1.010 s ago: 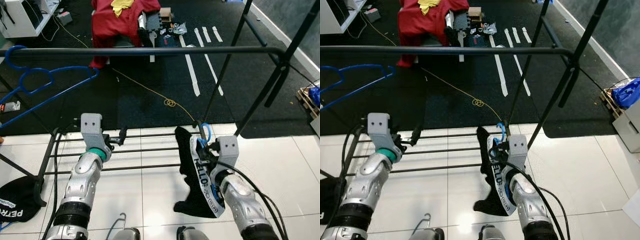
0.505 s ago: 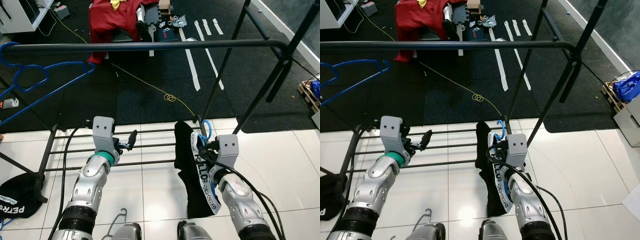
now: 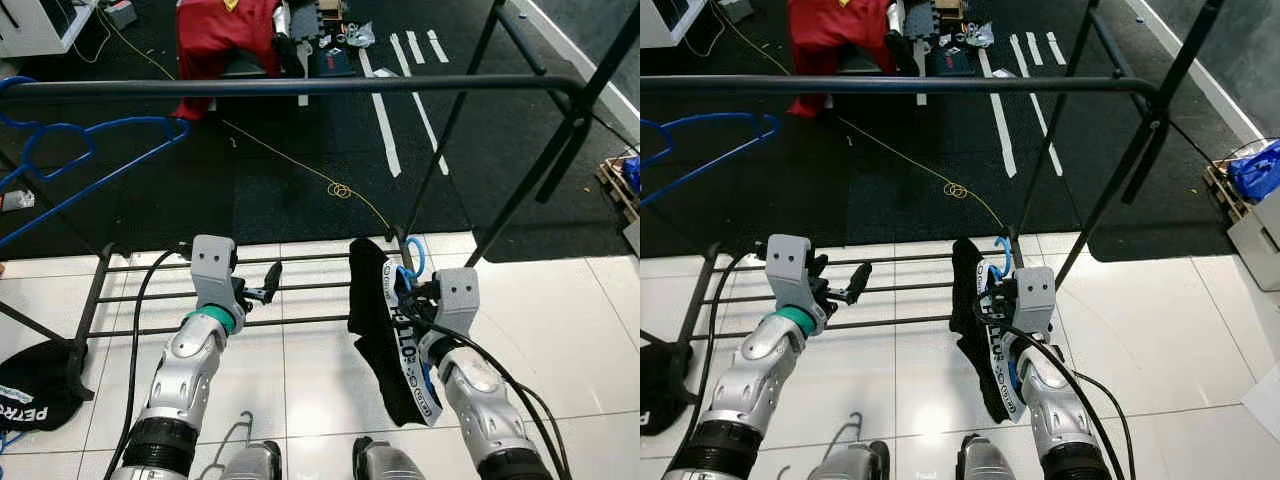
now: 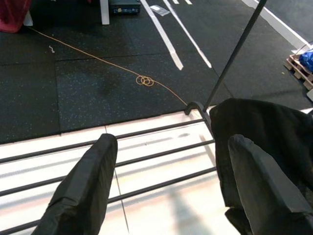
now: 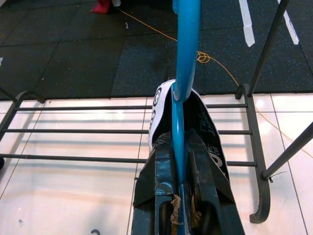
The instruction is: Hang hanger
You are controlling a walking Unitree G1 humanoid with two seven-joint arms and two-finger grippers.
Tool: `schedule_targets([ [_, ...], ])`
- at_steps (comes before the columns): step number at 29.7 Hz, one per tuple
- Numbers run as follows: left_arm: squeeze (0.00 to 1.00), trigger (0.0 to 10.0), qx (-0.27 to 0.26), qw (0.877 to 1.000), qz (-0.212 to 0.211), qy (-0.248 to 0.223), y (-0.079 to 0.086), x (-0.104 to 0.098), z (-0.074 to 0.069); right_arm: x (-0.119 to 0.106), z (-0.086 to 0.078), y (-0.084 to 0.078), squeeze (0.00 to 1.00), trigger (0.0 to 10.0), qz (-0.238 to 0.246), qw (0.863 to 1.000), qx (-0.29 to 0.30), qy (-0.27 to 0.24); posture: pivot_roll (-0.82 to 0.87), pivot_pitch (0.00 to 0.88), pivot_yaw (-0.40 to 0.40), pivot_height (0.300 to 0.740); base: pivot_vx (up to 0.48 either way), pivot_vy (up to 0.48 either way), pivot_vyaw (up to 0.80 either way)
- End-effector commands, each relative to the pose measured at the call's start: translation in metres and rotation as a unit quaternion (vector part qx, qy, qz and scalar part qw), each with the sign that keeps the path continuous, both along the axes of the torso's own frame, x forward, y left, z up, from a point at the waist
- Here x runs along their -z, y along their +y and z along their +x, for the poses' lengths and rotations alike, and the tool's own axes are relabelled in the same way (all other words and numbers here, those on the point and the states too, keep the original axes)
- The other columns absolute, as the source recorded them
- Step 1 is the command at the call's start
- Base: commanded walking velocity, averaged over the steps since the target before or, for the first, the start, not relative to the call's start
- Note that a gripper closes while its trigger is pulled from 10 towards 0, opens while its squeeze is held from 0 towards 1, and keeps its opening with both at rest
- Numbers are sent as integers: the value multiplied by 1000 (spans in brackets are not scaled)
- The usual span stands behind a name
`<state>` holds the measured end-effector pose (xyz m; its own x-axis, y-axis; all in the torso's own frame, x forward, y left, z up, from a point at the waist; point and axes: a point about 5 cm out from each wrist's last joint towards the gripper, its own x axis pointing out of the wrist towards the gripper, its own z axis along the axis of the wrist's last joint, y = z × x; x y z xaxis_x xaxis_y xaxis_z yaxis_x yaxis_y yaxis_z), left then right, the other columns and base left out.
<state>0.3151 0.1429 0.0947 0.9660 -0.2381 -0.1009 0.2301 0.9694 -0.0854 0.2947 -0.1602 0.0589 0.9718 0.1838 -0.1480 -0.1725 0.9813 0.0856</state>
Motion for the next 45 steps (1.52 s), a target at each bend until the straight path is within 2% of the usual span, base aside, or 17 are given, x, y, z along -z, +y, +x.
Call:
schedule_targets([
  [1,0,10000,3,1000,1,14,2,6,-4,4,-3,-1,0,10000,7,1000,4,8,13,157,63,740,0,0,0],
  [26,0,10000,17,1000,5,17,1,4,-6,5,-5,0,0,10000,19,1000,7,12,17,157,70,740,-256,0,0],
  [41,0,10000,53,997,21,47,-1,11,-11,1,-5,0,0,10000,51,999,7,12,20,143,75,740,0,0,0],
  [45,0,10000,50,996,36,57,3,13,-12,1,-2,-1,0,10000,72,997,7,17,35,142,84,740,0,0,0],
])
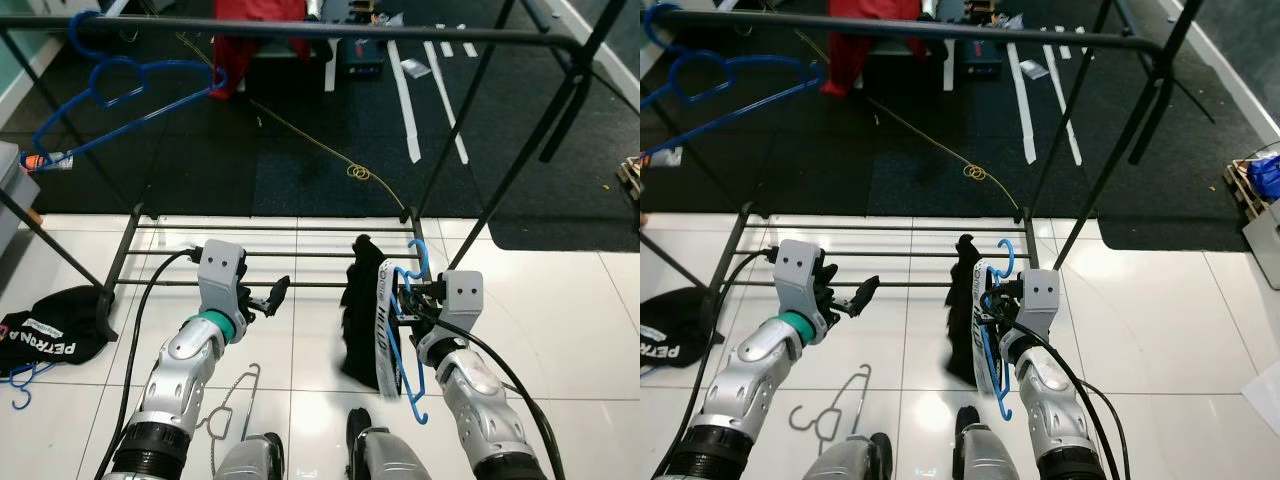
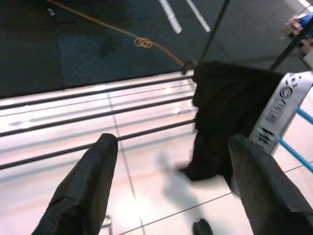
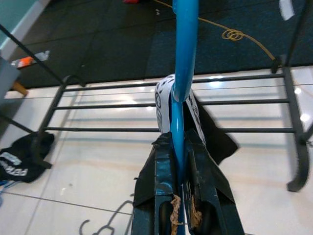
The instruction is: Hang hanger
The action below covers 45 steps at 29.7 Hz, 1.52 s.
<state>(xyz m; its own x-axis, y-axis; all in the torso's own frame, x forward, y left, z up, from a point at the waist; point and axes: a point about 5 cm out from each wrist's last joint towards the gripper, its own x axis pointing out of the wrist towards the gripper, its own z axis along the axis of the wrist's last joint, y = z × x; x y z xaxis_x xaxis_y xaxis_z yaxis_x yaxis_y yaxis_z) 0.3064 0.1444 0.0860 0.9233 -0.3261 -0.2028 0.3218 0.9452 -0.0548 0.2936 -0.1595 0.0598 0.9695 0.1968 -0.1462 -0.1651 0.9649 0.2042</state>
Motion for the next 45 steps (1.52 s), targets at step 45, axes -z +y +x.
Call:
schedule_targets([
  [45,0,10000,4,1000,8,17,-6,5,3,13,-10,-2,0,10000,15,998,28,48,13,152,106,740,0,0,0],
])
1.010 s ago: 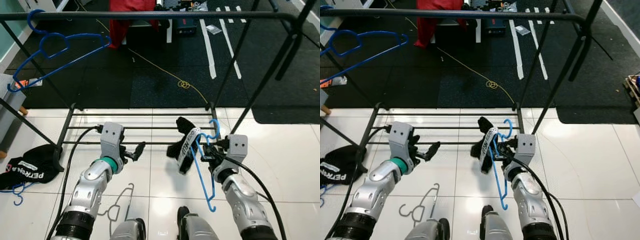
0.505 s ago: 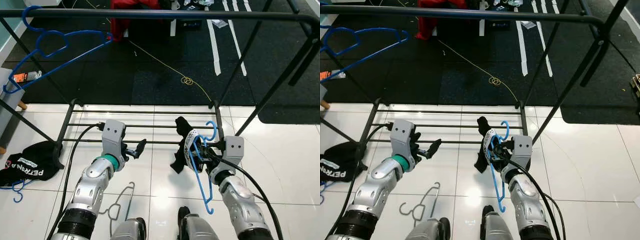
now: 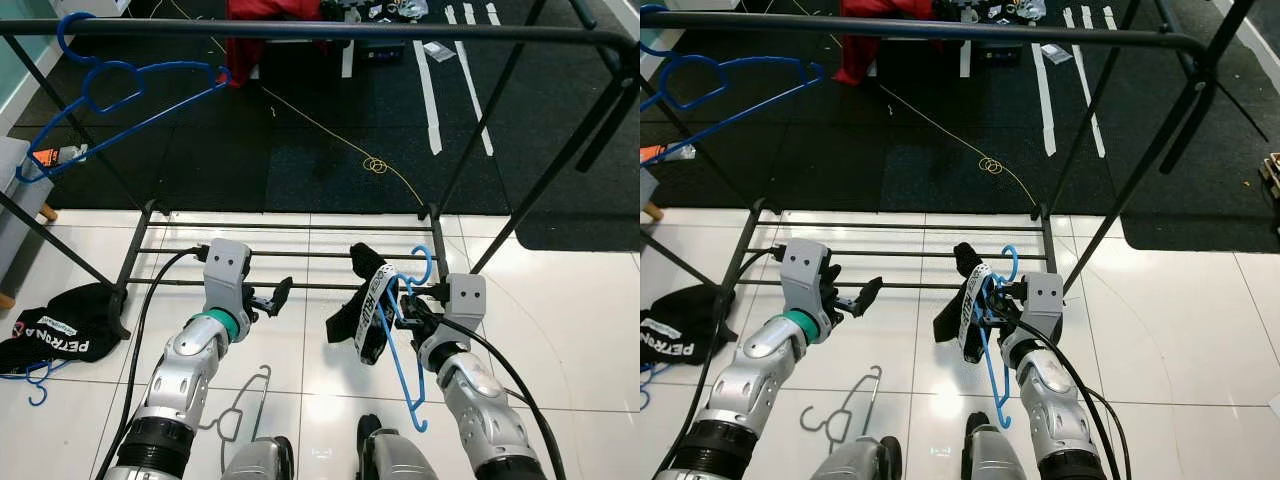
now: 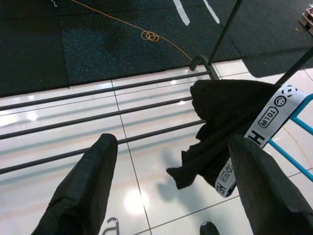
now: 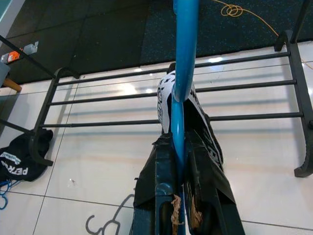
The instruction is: Hang hanger
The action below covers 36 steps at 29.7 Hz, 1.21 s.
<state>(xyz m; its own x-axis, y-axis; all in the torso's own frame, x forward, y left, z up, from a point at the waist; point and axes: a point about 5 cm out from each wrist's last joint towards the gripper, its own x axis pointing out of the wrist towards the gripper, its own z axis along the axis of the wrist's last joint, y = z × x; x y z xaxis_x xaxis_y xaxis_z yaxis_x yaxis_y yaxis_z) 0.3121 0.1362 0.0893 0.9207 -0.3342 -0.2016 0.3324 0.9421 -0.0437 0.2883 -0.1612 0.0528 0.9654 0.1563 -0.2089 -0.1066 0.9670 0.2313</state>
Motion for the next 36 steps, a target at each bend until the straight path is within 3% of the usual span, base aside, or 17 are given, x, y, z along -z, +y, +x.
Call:
schedule_targets([
  [1,0,10000,-2,1000,3,20,1,9,-3,6,-4,-1,0,10000,9,1000,9,18,14,153,105,740,0,0,-800],
  [18,0,10000,-4,1000,2,12,2,7,-2,8,-3,-3,0,10000,12,999,14,30,16,153,103,740,0,0,-800],
  [26,0,10000,0,1000,10,-1,2,4,-2,6,-3,-2,0,10000,12,1000,7,22,20,155,99,740,0,0,0],
  [36,0,10000,-4,1000,-10,3,3,3,-2,5,-2,-2,0,10000,12,1000,5,22,18,153,94,740,0,0,0],
])
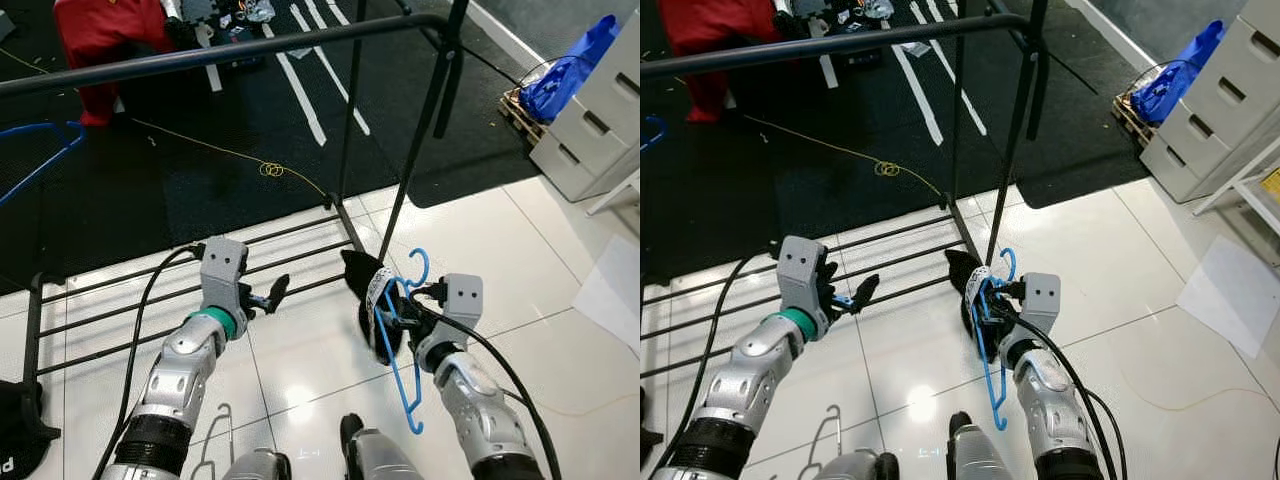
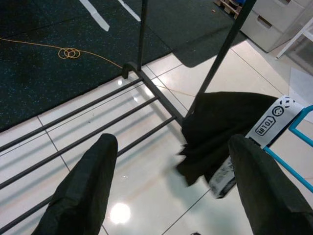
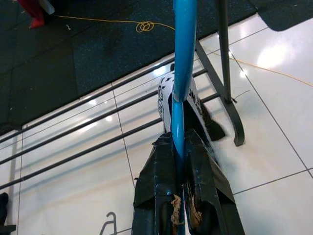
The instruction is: Hang hanger
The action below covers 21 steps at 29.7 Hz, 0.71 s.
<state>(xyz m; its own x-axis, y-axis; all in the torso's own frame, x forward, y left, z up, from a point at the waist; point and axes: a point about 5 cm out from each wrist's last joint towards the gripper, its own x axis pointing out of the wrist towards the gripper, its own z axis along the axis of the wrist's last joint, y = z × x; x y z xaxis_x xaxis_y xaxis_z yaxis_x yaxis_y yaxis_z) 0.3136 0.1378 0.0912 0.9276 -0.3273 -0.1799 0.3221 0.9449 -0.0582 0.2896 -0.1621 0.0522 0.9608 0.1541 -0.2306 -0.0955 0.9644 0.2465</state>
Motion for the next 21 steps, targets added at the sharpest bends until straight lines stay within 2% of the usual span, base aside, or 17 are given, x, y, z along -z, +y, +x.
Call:
schedule_targets([
  [1,0,10000,2,1000,0,12,1,5,-3,4,-3,-2,0,10000,6,1000,2,10,16,153,95,740,0,0,0],
  [9,0,10000,5,1000,0,13,0,5,-3,3,-2,-1,0,10000,6,1000,0,9,18,153,93,740,0,0,0],
  [21,0,10000,7,1000,-1,15,1,6,-4,4,-2,1,0,10000,7,1000,-3,9,18,145,95,740,-290,0,0],
])
